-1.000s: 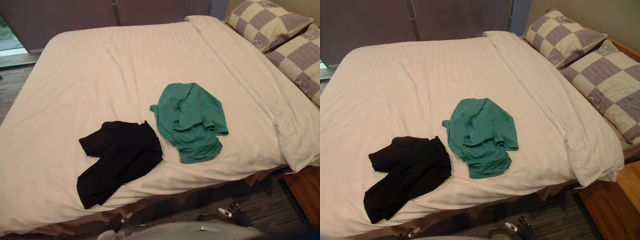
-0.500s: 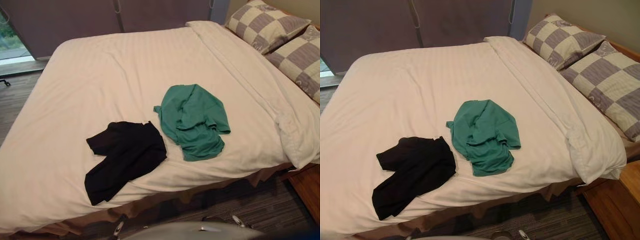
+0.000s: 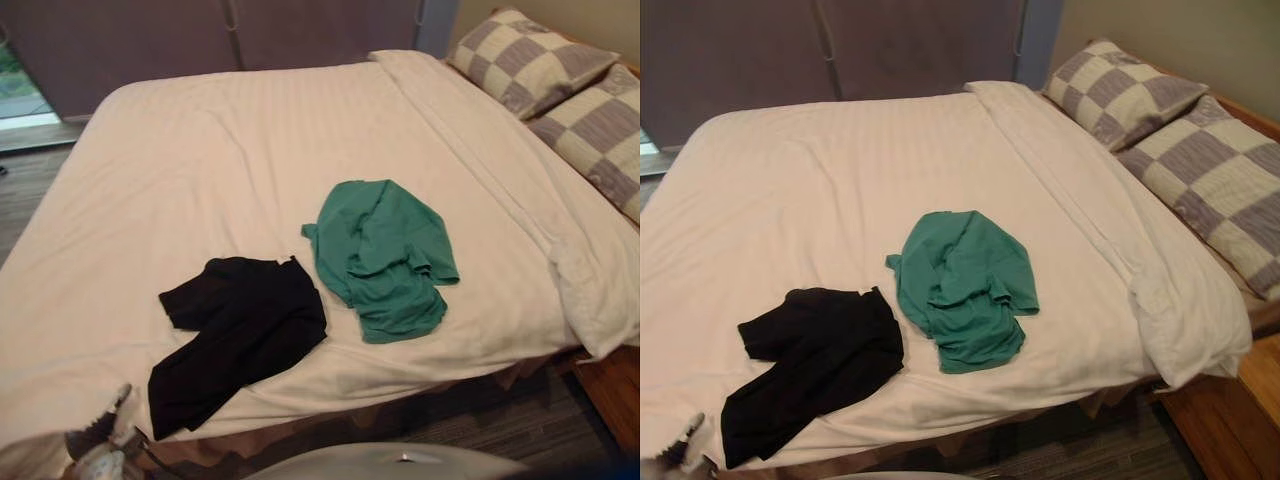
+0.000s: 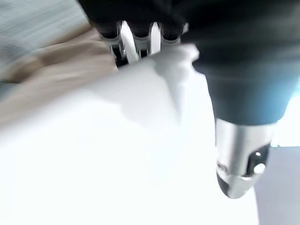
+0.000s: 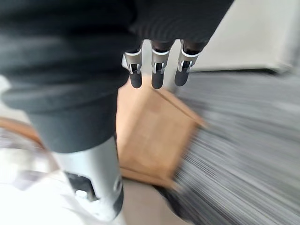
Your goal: Tidy the bed and pick cloth on bed and put in laundry
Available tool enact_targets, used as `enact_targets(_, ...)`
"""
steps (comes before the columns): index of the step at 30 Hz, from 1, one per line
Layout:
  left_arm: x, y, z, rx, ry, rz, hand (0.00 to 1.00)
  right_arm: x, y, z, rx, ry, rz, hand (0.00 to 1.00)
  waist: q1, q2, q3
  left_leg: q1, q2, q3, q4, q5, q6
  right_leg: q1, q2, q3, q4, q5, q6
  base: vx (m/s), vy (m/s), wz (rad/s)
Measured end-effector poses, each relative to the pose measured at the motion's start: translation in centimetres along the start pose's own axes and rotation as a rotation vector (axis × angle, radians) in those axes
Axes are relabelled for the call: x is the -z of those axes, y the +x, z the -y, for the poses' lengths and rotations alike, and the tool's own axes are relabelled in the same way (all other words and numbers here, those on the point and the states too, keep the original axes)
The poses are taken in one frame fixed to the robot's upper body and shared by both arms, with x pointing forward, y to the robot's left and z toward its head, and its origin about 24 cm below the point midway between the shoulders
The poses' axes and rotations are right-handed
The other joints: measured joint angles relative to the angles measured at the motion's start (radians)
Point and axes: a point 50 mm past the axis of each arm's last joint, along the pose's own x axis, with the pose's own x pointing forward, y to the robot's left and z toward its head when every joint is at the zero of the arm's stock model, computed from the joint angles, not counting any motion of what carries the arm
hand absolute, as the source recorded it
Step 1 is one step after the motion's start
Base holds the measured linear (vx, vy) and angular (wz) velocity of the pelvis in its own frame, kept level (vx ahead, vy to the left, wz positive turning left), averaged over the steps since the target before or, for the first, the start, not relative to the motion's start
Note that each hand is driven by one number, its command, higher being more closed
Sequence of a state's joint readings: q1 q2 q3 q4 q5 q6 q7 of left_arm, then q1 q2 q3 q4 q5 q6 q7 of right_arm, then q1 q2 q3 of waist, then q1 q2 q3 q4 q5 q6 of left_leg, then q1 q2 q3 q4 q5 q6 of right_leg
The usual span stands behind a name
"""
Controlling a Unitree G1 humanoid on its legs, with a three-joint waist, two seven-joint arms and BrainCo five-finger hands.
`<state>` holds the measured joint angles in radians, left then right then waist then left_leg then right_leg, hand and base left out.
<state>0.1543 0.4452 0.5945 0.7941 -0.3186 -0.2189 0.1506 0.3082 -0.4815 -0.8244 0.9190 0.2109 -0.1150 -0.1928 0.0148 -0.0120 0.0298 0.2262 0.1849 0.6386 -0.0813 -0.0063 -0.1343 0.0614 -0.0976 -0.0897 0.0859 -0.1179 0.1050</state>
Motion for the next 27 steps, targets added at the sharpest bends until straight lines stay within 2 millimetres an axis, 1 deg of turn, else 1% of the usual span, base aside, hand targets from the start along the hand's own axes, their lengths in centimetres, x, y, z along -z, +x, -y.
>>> enact_targets(1,-2.7,1.0,-0.6,0.013,0.071,0.087,0.0,-2.1,0.5,0.4,0.0,-0.022,0.081,0.0,0.0,-0.007,-0.005,-0.001,0.002,-0.006,0.001,0.0,0.0,0.002,0.002,-0.002,0.0,-0.001,-0.002,-0.02,-0.025,0.09)
enact_targets(2,-6.1,2.0,-0.5,0.042,0.14,0.194,0.0,-4.7,0.9,0.7,-0.008,-0.056,0.191,0.0,-0.001,-0.018,-0.012,-0.005,0.002,-0.018,0.001,0.0,0.0,0.001,0.004,-0.003,0.0,-0.001,-0.002,-0.05,-0.023,0.11)
enact_targets(3,-9.4,2.5,0.3,0.09,0.25,0.335,0.0,-7.7,1.1,0.7,-0.026,-0.117,0.315,0.0,-0.008,-0.021,-0.024,-0.019,0.001,-0.028,0.001,0.001,0.001,-0.005,0.003,-0.004,-0.004,0.001,-0.002,-0.03,-0.01,0.11)
enact_targets(4,-10.4,2.3,0.8,0.115,0.289,0.404,0.0,-8.7,1.0,0.4,-0.039,-0.143,0.363,0.0,-0.013,-0.028,-0.034,-0.023,-0.001,-0.034,0.002,0.002,0.002,-0.007,0.003,-0.004,-0.007,0.003,-0.002,-0.01,0.004,0.12)
enact_targets(5,-11.5,1.9,1.8,0.15,0.339,0.493,0.0,-10.2,0.7,-0.2,-0.066,-0.174,0.429,0.0,-0.022,-0.032,-0.043,-0.03,-0.003,-0.043,0.003,0.002,0.003,-0.01,0.002,-0.004,-0.01,0.004,-0.001,0.02,0.022,0.06)
enact_targets(6,-13.3,0.9,4.0,0.234,0.367,0.622,0.0,-12.3,-0.1,-1.6,-0.114,-0.216,0.534,0.0,-0.03,-0.043,-0.052,-0.034,-0.007,-0.044,0.005,0.003,0.005,-0.015,-0.001,-0.001,-0.011,0.007,0.0,0.0,0.0,0.0)
enact_targets(7,-13.6,0.6,4.6,0.257,0.369,0.645,0.0,-12.7,-0.3,-1.9,-0.124,-0.225,0.556,0.0,-0.032,-0.046,-0.054,-0.034,-0.008,-0.044,0.006,0.003,0.006,-0.015,-0.002,-0.001,-0.011,0.008,0.001,0.0,0.031,-0.03)
enact_targets(8,-14.8,0.0,6.6,0.345,0.364,0.699,0.0,-14.3,-1.0,-3.4,-0.182,-0.263,0.62,0.0,-0.04,-0.05,-0.057,-0.036,-0.01,-0.045,0.012,0.0,0.011,-0.013,-0.006,0.001,-0.012,0.009,0.003,-0.02,0.028,-0.03)
enact_targets(9,-15.0,-0.5,8.5,0.439,0.379,0.711,0.0,-15.6,-1.7,-5.1,-0.252,-0.329,0.671,0.0,-0.056,-0.049,-0.059,-0.035,-0.014,-0.045,0.016,-0.003,0.016,-0.012,-0.01,0.007,-0.014,0.012,0.006,-0.02,0.034,-0.05)
enact_targets(10,-14.9,-0.6,9.4,0.494,0.391,0.697,0.0,-16.1,-2.1,-5.9,-0.283,-0.347,0.693,0.0,-0.063,-0.048,-0.06,-0.035,-0.016,-0.044,0.016,-0.003,0.017,-0.012,-0.011,0.01,-0.017,0.015,0.007,-0.03,0.033,-0.11)
enact_targets(11,-14.5,-1.0,10.8,0.589,0.427,0.655,0.0,-16.5,-2.7,-7.1,-0.334,-0.367,0.718,0.0,-0.074,-0.043,-0.057,-0.035,-0.018,-0.041,0.016,-0.004,0.018,-0.015,-0.011,0.019,-0.02,0.019,0.009,-0.02,0.024,-0.13)
enact_targets(12,-14.0,-1.0,11.2,0.649,0.453,0.613,0.0,-16.8,-2.9,-7.6,-0.361,-0.373,0.728,0.0,-0.083,-0.036,-0.053,-0.034,-0.019,-0.041,0.016,-0.005,0.02,-0.015,-0.011,0.024,-0.022,0.021,0.01,-0.01,0.017,-0.13)
enact_targets(13,-13.8,-1.0,11.3,0.671,0.463,0.59,0.0,-16.9,-2.9,-7.6,-0.363,-0.374,0.727,0.0,-0.087,-0.032,-0.051,-0.033,-0.02,-0.041,0.016,-0.006,0.02,-0.016,-0.011,0.026,-0.022,0.021,0.01,0.01,0.006,-0.13)
enact_targets(14,-13.5,-0.9,11.2,0.711,0.469,0.547,0.0,-16.8,-2.7,-7.2,-0.358,-0.401,0.713,0.0,-0.095,-0.027,-0.048,-0.032,-0.021,-0.041,0.015,-0.007,0.021,-0.015,-0.011,0.032,-0.022,0.022,0.011,0.02,0.003,-0.15)
enact_targets(15,-13.6,-0.7,11.0,0.751,0.47,0.512,0.0,-17.1,-2.6,-7.1,-0.355,-0.438,0.718,0.0,-0.105,-0.019,-0.044,-0.032,-0.023,-0.041,0.015,-0.009,0.023,-0.016,-0.011,0.039,-0.021,0.024,0.012,0.02,0.005,-0.16)
enact_targets(16,-13.8,-0.6,10.8,0.777,0.483,0.498,0.0,-17.2,-2.6,-7.1,-0.357,-0.454,0.723,0.0,-0.109,-0.013,-0.041,-0.031,-0.024,-0.041,0.015,-0.009,0.024,-0.017,-0.011,0.044,-0.021,0.025,0.013,0.01,0.007,-0.17)
enact_targets(19,-15.4,-0.2,9.7,0.883,0.506,0.472,0.0,-18.1,-2.7,-7.3,-0.369,-0.485,0.743,0.0,-0.111,0.02,-0.038,-0.018,-0.028,-0.043,0.015,-0.015,0.03,-0.015,-0.012,0.068,-0.017,0.027,0.013,0.0,0.007,-0.22)
enact_targets(20,-16.0,-0.1,9.2,0.897,0.481,0.468,0.0,-18.3,-2.8,-7.5,-0.381,-0.487,0.746,0.0,-0.111,0.028,-0.042,-0.016,-0.028,-0.044,0.015,-0.021,0.032,-0.015,-0.012,0.074,-0.017,0.027,0.013,-0.01,0.01,-0.16)
enact_targets(21,-16.3,-0.1,9.0,0.899,0.462,0.469,0.0,-18.2,-2.8,-7.5,-0.384,-0.49,0.746,0.0,-0.111,0.029,-0.043,-0.016,-0.028,-0.044,0.015,-0.022,0.032,-0.015,-0.012,0.074,-0.017,0.027,0.013,0.0,0.015,-0.05)
enact_targets(22,-16.6,0.0,8.6,0.901,0.446,0.47,0.0,-18.2,-2.8,-7.6,-0.388,-0.5,0.746,0.0,-0.111,0.04,-0.048,-0.014,-0.03,-0.046,0.015,-0.023,0.032,-0.014,-0.013,0.074,-0.015,0.027,0.013,0.0,0.0,0.0)
enact_targets(24,-16.8,0.2,8.3,0.889,0.452,0.468,0.0,-18.0,-2.9,-7.9,-0.404,-0.513,0.744,0.0,-0.111,0.034,-0.044,-0.013,-0.031,-0.047,0.015,-0.023,0.032,-0.013,-0.015,0.074,-0.012,0.027,0.013,-0.02,0.003,0.01)
enact_targets(25,-16.9,0.3,8.1,0.884,0.46,0.465,0.0,-17.8,-3.0,-8.3,-0.418,-0.524,0.744,0.0,-0.11,0.039,-0.046,-0.008,-0.031,-0.048,0.016,-0.023,0.032,-0.009,-0.015,0.074,-0.01,0.027,0.013,-0.05,-0.002,0.02)
enact_targets(26,-16.9,0.3,8.0,0.892,0.468,0.463,0.0,-17.4,-3.1,-8.8,-0.434,-0.543,0.736,0.0,-0.11,0.029,-0.038,-0.004,-0.031,-0.048,0.015,-0.023,0.032,-0.006,-0.015,0.074,-0.009,0.026,0.013,-0.07,-0.005,0.03)
enact_targets(27,-16.7,0.3,8.1,0.916,0.477,0.456,0.0,-17.0,-3.2,-9.4,-0.451,-0.556,0.722,0.0,-0.107,0.029,-0.038,0.001,-0.03,-0.05,0.015,-0.026,0.029,-0.001,-0.015,0.074,-0.009,0.026,0.013,-0.06,-0.003,0.02)
